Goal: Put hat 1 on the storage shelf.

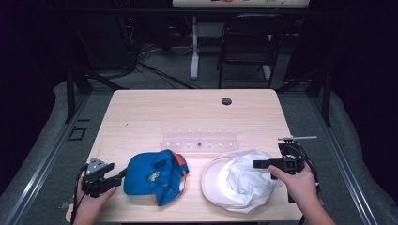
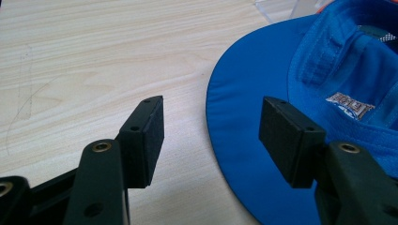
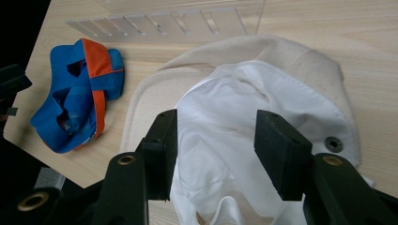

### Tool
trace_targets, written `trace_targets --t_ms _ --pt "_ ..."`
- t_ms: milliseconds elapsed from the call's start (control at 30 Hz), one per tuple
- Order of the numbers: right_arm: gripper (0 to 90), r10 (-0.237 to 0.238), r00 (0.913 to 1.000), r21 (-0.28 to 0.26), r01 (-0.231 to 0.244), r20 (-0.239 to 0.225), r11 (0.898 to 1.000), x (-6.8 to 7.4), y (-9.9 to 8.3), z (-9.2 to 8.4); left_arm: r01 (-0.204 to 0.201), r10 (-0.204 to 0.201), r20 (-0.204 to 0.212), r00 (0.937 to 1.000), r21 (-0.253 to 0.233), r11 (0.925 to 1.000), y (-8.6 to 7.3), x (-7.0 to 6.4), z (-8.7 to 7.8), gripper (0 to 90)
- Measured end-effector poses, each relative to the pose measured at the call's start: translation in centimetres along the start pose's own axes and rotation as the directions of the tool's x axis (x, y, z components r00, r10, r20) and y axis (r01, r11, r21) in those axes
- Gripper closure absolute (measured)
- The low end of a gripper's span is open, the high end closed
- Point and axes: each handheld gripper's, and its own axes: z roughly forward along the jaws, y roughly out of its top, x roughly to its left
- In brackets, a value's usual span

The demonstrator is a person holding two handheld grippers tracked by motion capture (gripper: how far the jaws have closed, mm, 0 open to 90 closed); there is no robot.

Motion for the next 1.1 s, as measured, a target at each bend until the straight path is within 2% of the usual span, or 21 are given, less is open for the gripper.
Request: trace_targets --t_ms 200,400,600,800,900,1033,1100 --pt "50.1 0.001 0.9998 0.014 -0.001 0.017 1.000 -0.2 1.1 -0.7 -0.002 0.002 -0.001 1.0000 -0.002 1.0000 0.0 -0.1 0.1 41.5" --pt "50.0 0.036 0.9981 0.052 -0.038 0.051 0.998 -1.0 2.3 -1.2 -0.001 0.001 0.000 1.0000 -0.002 1.0000 -0.1 -0.1 0.1 41.5" --pt "49.8 0.060 0.9941 0.063 -0.065 0.091 0.996 -2.0 2.9 -1.6 0.000 0.000 0.001 1.0000 -0.005 1.0000 0.0 -0.1 0.1 41.6" --pt "49.8 0.091 0.9869 0.074 -0.101 0.134 0.992 -3.4 3.1 -1.9 -0.002 0.002 0.002 1.0000 -0.002 1.0000 0.0 0.0 0.0 41.6" --pt "49.8 0.101 0.9863 0.077 -0.112 0.131 0.991 -3.7 2.9 -1.8 0.003 -0.003 0.002 1.0000 -0.007 1.0000 -0.1 0.1 0.2 41.6" --pt "50.0 0.092 0.9856 0.133 -0.111 0.142 0.985 -4.5 2.4 -1.3 0.001 -0.001 0.004 1.0000 0.003 1.0000 0.0 0.1 0.2 41.8" --pt "49.9 0.098 0.9855 0.137 -0.117 0.139 0.984 -4.8 2.2 -0.9 -0.003 0.003 0.001 1.0000 0.002 1.0000 0.0 0.1 0.1 41.8"
